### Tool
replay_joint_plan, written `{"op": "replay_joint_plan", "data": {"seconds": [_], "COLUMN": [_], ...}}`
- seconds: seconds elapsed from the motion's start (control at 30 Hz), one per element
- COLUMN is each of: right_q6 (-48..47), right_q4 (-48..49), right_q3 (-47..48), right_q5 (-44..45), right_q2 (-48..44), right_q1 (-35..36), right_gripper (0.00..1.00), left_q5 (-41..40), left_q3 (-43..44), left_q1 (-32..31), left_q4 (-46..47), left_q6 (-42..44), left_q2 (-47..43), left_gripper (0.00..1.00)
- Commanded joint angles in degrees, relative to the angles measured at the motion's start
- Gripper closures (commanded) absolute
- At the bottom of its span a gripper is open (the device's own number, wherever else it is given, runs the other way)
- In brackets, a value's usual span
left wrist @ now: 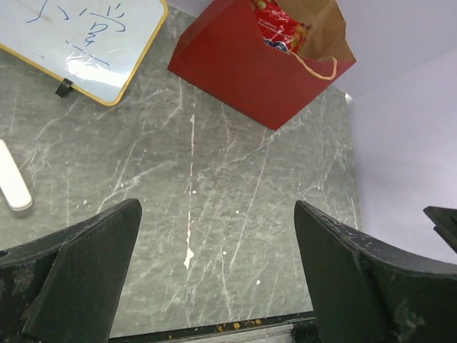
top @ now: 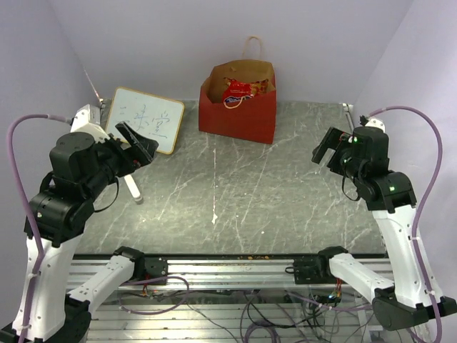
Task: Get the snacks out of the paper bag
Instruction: Move the paper bag to the center of the board.
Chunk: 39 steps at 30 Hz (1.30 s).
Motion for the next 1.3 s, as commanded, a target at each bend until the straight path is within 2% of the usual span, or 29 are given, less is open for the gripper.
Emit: {"op": "replay_joint_plan", "data": {"seconds": [0.0, 0.23, 0.5, 0.6, 0.7, 0.77, 0.9, 1.0, 1.17, 1.27], "right_q6": [-1.18, -0.33, 2.97, 2.92, 1.0, -2.21, -11.56, -22.71, -47.51, -54.81], "right_q4": [4.0, 9.55, 22.15, 27.53, 35.39, 43.73, 54.42, 62.67, 63.13, 61.2], "right_q3": [-2.93, -5.06, -6.85, -5.63, -4.57, -4.8, -3.93, -4.72, -2.19, 1.52], "right_q5": [-1.37, -3.24, -8.86, -14.22, -23.85, -31.52, -39.29, -47.47, -54.09, -55.07], "right_q2": [-0.83, 3.82, 11.78, 16.41, 20.61, 22.38, 24.88, 26.42, 30.72, 35.19], "right_q1": [-1.83, -3.04, -3.45, -3.52, -3.52, -3.45, -3.07, -1.69, 3.49, 4.86], "right_gripper": [0.0, 0.0, 0.0, 0.0, 0.0, 0.0, 0.0, 0.03, 0.07, 0.08], "left_q5": [-4.08, -6.26, -4.9, -3.45, -1.85, -0.8, 1.66, 4.58, 6.99, 8.08], "left_q3": [-1.86, -3.95, -2.87, -2.88, -3.51, -3.99, -4.4, -5.66, -5.59, -4.42], "left_q1": [-0.39, -0.48, -0.58, -0.62, -0.66, -0.67, -0.74, -0.77, -0.77, -0.8], "left_q4": [4.38, 8.14, 9.61, 10.07, 10.92, 11.33, 11.34, 12.42, 12.41, 11.37], "left_q6": [-2.02, -1.37, 0.54, 0.79, 0.66, 0.34, -1.51, -3.44, -4.76, -4.92], "left_q2": [-0.75, -1.03, 1.75, 2.63, 2.83, 3.16, 3.99, 4.35, 5.91, 7.07], "left_gripper": [0.01, 0.01, 0.01, 0.01, 0.01, 0.01, 0.01, 0.01, 0.01, 0.02]}}
